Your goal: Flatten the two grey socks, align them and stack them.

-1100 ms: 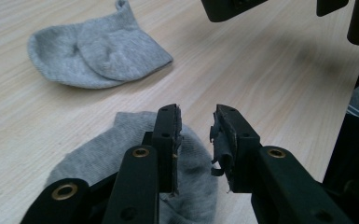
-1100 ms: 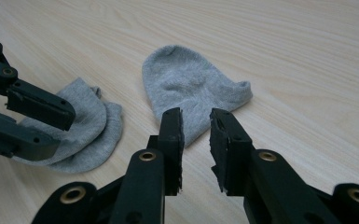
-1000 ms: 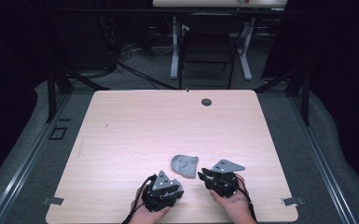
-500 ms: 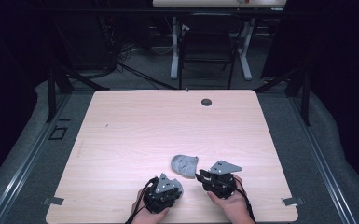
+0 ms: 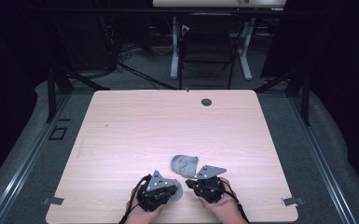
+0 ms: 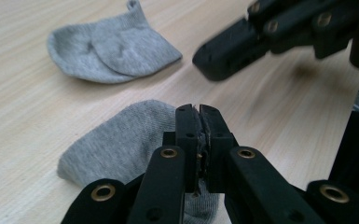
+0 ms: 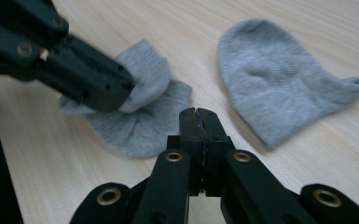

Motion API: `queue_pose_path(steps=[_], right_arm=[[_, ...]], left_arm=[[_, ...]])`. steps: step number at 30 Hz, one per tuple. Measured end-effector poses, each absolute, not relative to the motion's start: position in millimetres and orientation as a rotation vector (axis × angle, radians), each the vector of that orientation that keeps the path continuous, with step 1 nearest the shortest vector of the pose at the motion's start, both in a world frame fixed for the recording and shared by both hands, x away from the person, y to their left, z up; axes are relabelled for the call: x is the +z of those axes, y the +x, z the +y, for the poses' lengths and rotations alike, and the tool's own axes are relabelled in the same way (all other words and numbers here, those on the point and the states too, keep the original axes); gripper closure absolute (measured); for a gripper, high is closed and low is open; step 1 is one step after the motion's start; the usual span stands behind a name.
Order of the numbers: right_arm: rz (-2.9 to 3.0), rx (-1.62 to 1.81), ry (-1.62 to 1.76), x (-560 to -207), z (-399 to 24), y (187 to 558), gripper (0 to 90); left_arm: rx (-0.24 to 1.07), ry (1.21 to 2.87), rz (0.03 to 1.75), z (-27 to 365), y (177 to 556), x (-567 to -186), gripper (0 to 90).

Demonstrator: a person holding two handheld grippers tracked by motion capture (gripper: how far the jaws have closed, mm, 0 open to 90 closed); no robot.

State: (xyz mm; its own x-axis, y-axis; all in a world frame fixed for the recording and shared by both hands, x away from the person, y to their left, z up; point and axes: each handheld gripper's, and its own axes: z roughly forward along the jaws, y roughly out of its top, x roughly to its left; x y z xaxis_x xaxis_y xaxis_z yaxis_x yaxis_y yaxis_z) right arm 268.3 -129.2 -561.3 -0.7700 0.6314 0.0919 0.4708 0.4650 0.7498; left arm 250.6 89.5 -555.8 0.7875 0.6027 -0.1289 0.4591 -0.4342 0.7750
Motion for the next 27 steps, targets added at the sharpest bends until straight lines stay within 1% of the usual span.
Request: queue_pose_path(steps=[6,17,27], right_arm=[[2.547,1.173,0.924,-569,-117,266,90.0],[2.579,1.152,0.851,-579,-99,267,90.0],[2.586,1.099,0.895,-578,-106,266,90.0]], left_arm=[[0.209,2.067,0.787,98,250,-548,87.8],[0.212,2.053,0.773,104,251,-543,87.8],[0.244,2.059,0.789,117,251,-538,87.8]])
